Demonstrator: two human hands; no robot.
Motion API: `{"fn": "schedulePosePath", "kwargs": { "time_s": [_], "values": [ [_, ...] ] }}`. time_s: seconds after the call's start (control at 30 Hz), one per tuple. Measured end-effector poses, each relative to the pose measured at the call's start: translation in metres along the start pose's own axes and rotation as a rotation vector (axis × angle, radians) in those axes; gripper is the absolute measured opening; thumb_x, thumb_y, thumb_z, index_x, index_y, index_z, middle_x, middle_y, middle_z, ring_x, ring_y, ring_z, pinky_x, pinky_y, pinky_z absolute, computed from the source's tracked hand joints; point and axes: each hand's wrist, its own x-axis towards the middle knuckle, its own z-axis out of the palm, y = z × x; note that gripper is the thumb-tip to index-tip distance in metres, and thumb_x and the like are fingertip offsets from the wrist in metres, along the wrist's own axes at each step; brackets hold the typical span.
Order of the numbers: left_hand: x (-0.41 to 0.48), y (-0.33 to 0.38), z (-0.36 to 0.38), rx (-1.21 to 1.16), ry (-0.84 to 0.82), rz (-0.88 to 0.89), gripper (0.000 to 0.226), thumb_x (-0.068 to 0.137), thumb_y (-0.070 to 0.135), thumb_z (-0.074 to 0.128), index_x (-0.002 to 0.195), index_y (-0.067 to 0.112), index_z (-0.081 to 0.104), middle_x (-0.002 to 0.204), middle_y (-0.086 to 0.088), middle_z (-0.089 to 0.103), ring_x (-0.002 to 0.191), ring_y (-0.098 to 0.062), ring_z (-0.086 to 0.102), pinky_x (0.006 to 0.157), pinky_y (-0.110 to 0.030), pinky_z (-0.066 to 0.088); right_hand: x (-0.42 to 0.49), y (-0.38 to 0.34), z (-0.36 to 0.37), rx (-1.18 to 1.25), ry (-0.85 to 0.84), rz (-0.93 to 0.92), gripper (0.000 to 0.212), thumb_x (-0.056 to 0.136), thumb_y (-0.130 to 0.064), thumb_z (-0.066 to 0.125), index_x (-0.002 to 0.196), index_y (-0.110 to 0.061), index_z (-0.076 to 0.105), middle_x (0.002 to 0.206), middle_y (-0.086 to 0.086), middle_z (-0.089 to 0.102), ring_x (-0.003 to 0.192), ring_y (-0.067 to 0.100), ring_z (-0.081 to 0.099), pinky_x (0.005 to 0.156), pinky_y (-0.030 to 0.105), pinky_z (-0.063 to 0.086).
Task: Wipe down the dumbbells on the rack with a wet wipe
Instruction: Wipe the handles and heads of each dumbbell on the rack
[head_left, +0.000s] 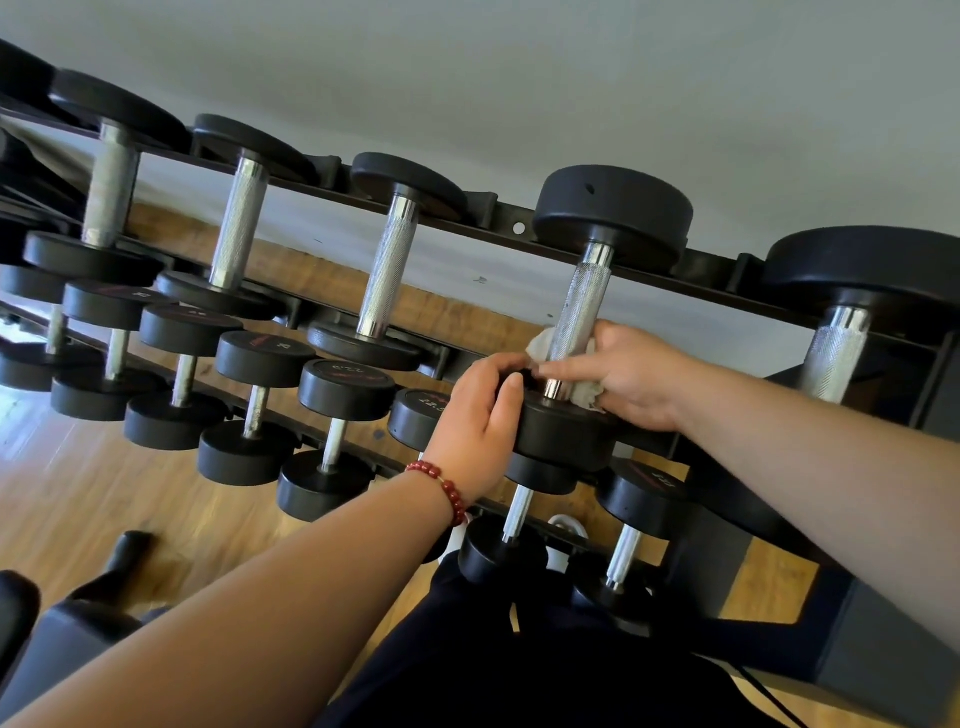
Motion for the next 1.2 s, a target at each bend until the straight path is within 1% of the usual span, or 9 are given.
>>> {"fn": "schedulePosePath", "kwargs": {
  "time_s": [0.07, 0.13, 0.27, 0.4, 0.53, 0.67, 0.83, 1.1, 1.2],
  "values": [
    [0.0, 0.001, -0.001, 0.014, -0.014, -0.012, 0.038, 0.101, 0.035, 0.032, 0.132, 0.02, 0.049, 0.12, 0.007, 0.054, 0.116, -0.01, 0.05, 0.103, -0.038, 0.044, 0.006, -0.014, -0.005, 0.168, 0.057, -0.065, 0.039, 0.083, -0.001, 0.069, 0.12, -0.008, 0.058, 0.106, 0.009, 0.067, 0.096, 0.018, 0.066, 0.081, 0.03, 0.056],
    [-0.001, 0.002, -0.001, 0.025, -0.019, -0.008, 0.039, 0.101, 0.034, 0.032, 0.133, 0.019, 0.049, 0.12, 0.006, 0.053, 0.117, -0.012, 0.05, 0.103, -0.04, 0.044, 0.01, -0.021, -0.005, 0.245, 0.11, -0.107, 0.034, 0.084, -0.001, 0.067, 0.117, -0.008, 0.059, 0.106, 0.008, 0.066, 0.103, 0.019, 0.064, 0.09, 0.032, 0.052],
    [-0.001, 0.003, -0.001, 0.006, -0.005, 0.003, 0.037, 0.098, 0.037, 0.032, 0.127, 0.023, 0.051, 0.117, 0.009, 0.055, 0.113, -0.007, 0.051, 0.101, -0.035, 0.045, -0.002, 0.0, 0.003, 0.038, -0.025, 0.014, 0.046, 0.079, -0.006, 0.072, 0.122, -0.012, 0.057, 0.108, 0.008, 0.069, 0.101, 0.02, 0.066, 0.082, 0.03, 0.053],
    [0.0, 0.003, -0.002, 0.003, -0.01, -0.002, 0.031, 0.102, 0.031, 0.034, 0.126, 0.024, 0.051, 0.114, 0.011, 0.055, 0.111, -0.006, 0.052, 0.1, -0.036, 0.046, 0.004, -0.005, -0.002, 0.223, -0.046, 0.02, 0.042, 0.078, -0.003, 0.07, 0.119, -0.006, 0.059, 0.103, 0.013, 0.07, 0.098, 0.024, 0.069, 0.069, 0.028, 0.058],
    [-0.001, 0.004, -0.002, 0.004, -0.008, -0.001, 0.037, 0.096, 0.039, 0.031, 0.125, 0.026, 0.051, 0.114, 0.013, 0.054, 0.111, -0.005, 0.051, 0.097, -0.029, 0.045, 0.003, 0.001, 0.001, 0.101, -0.059, 0.022, 0.043, 0.078, -0.007, 0.072, 0.119, -0.013, 0.06, 0.113, 0.011, 0.069, 0.106, 0.023, 0.066, 0.086, 0.033, 0.055],
    [-0.002, 0.004, -0.002, -0.005, -0.003, -0.003, 0.022, 0.104, 0.025, 0.036, 0.12, 0.029, 0.049, 0.11, 0.019, 0.052, 0.107, 0.001, 0.051, 0.093, -0.023, 0.044, 0.002, -0.003, -0.005, 0.163, -0.119, 0.058, 0.044, 0.071, -0.006, 0.07, 0.113, -0.009, 0.06, 0.104, 0.013, 0.072, 0.096, 0.023, 0.07, 0.084, 0.034, 0.058],
    [-0.001, 0.006, -0.003, 0.01, -0.02, 0.0, 0.026, 0.103, 0.024, 0.037, 0.127, 0.026, 0.047, 0.114, 0.018, 0.051, 0.11, 0.003, 0.049, 0.098, -0.024, 0.043, 0.0, 0.002, 0.004, 0.169, 0.016, 0.032, 0.035, 0.077, -0.001, 0.071, 0.108, -0.016, 0.062, 0.11, 0.013, 0.07, 0.104, 0.027, 0.067, 0.093, 0.039, 0.053],
    [-0.001, 0.006, -0.009, 0.02, -0.089, -0.057, 0.044, 0.102, 0.036, 0.036, 0.144, 0.022, 0.036, 0.138, 0.003, 0.046, 0.126, -0.017, 0.046, 0.104, -0.048, 0.044, -0.018, 0.01, 0.008, 0.232, 0.281, -0.064, 0.023, 0.091, -0.004, 0.063, 0.114, -0.009, 0.064, 0.105, 0.011, 0.07, 0.1, 0.026, 0.067, 0.09, 0.039, 0.055],
    [0.0, 0.006, -0.01, 0.018, -0.106, -0.062, 0.045, 0.101, 0.039, 0.037, 0.144, 0.024, 0.037, 0.137, 0.003, 0.047, 0.123, -0.021, 0.05, 0.1, -0.052, 0.047, -0.027, 0.014, 0.013, 0.051, 0.409, -0.164, 0.025, 0.094, -0.015, 0.061, 0.119, -0.019, 0.062, 0.112, 0.002, 0.067, 0.106, 0.02, 0.063, 0.089, 0.036, 0.053]
  ]
}}
